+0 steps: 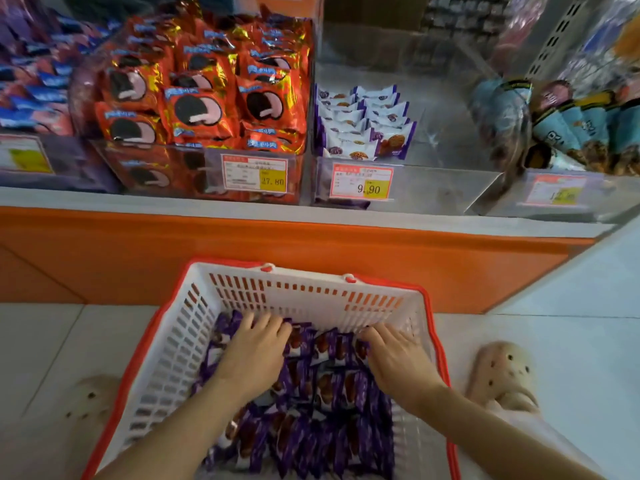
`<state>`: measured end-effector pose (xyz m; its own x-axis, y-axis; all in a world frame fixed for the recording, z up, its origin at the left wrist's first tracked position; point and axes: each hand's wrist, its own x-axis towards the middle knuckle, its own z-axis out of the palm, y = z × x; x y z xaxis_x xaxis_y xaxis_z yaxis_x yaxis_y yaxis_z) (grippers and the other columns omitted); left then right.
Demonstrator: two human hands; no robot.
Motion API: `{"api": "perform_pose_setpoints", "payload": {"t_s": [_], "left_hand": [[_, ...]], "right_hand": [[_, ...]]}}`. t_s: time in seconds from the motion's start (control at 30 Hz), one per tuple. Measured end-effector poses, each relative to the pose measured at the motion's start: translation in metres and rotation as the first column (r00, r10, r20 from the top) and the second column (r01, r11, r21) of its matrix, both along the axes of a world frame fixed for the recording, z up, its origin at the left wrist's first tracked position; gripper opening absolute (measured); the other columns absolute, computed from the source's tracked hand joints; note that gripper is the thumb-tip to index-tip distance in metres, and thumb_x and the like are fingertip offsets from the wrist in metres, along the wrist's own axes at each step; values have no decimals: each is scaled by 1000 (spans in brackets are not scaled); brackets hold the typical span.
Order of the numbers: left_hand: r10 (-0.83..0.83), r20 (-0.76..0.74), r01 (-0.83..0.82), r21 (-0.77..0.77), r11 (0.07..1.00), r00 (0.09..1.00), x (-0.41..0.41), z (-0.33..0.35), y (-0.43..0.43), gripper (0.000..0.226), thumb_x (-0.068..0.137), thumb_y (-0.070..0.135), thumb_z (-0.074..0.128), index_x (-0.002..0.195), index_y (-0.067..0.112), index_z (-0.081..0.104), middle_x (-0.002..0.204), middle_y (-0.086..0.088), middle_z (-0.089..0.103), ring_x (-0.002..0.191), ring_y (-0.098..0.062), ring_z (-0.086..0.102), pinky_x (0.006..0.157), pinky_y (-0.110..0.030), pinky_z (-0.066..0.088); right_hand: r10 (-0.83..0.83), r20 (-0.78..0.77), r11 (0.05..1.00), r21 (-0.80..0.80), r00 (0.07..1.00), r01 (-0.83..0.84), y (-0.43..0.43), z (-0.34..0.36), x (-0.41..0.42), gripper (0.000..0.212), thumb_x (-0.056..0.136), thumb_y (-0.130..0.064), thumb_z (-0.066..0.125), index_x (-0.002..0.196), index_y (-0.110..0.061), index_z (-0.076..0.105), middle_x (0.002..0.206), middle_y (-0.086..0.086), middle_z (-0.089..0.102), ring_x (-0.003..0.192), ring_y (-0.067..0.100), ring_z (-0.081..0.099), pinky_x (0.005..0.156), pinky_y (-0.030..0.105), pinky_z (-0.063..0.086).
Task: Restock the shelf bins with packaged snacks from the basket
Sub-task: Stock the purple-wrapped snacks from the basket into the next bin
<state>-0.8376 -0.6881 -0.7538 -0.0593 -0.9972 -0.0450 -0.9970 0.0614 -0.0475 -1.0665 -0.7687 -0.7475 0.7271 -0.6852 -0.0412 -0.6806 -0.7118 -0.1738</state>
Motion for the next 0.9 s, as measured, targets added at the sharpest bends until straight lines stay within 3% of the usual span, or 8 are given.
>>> {"api": "perform_pose_setpoints", "payload": {"t_s": [0.07, 0.13, 0.27, 0.37, 0.53, 0.67, 0.77, 0.9], "left_hand": [[24, -20, -20, 181, 983, 1000, -1, -19, 14, 40, 77, 25, 71, 114, 14, 62, 114, -6, 62, 106, -25, 57, 94, -43, 45], [25, -68, 0, 341, 940, 997, -3, -42, 25, 43, 96, 20, 46, 138, 13, 40, 141, -8, 41, 130, -27, 37, 109, -43, 27], [59, -237, 76, 521, 850, 970, -8, -74, 41, 43, 102, 19, 36, 144, 16, 30, 147, -5, 34, 135, -25, 30, 111, -39, 23], [135, -370, 153, 651, 743, 919, -12, -89, 48, 53, 103, 28, 38, 151, 23, 18, 156, 1, 23, 140, -21, 24, 114, -38, 21], [176, -457, 194, 651, 734, 872, -13, -101, 52, 63, 100, 24, 47, 152, 30, 14, 158, 6, 18, 143, -18, 18, 114, -36, 17], [35, -419, 240, 582, 777, 907, -17, -92, 49, 58, 94, 17, 56, 146, 20, 31, 152, 1, 30, 134, -19, 26, 104, -29, 22], [13, -373, 224, 583, 781, 928, -18, -86, 47, 46, 90, 17, 61, 132, 14, 41, 137, -5, 45, 122, -22, 35, 92, -25, 25], [-120, -287, 271, 573, 774, 950, -12, -81, 49, 49, 89, 31, 62, 133, 15, 47, 135, -5, 46, 124, -23, 33, 100, -32, 25]], "right_hand": [[-6, -111, 991, 132, 994, 21, 8, -22, 5, 41, 85, -13, 60, 124, -21, 49, 119, -5, 53, 108, 15, 55, 89, 25, 46], [-38, -172, 960, 267, 984, 84, 15, -46, 6, 49, 96, -8, 39, 143, -19, 30, 142, -2, 36, 128, 19, 39, 104, 29, 35], [-134, -267, 883, 405, 954, 237, 23, -84, 3, 63, 99, -10, 38, 153, -17, 5, 159, 0, 10, 145, 19, 15, 115, 28, 18], [-136, -320, 867, 419, 938, 269, 23, -101, -3, 62, 102, -21, 37, 153, -15, 1, 160, 0, 4, 147, 16, 3, 116, 25, 11], [-154, -422, 883, 346, 893, 316, 10, -106, 2, 65, 101, -37, 39, 153, -17, 6, 158, 1, 17, 143, 22, 18, 115, 30, 17], [-132, -427, 927, 266, 895, 264, 9, -104, 9, 51, 98, -42, 43, 142, -18, 37, 143, 1, 41, 133, 21, 31, 110, 30, 25], [-135, -387, 903, 331, 912, 274, 14, -102, 13, 33, 95, -35, 52, 125, -20, 51, 130, 1, 47, 121, 19, 42, 100, 28, 35], [-194, -437, 859, 357, 878, 368, 17, -95, 13, 36, 93, -18, 58, 127, -12, 45, 132, 8, 47, 111, 24, 54, 90, 31, 46]]}}
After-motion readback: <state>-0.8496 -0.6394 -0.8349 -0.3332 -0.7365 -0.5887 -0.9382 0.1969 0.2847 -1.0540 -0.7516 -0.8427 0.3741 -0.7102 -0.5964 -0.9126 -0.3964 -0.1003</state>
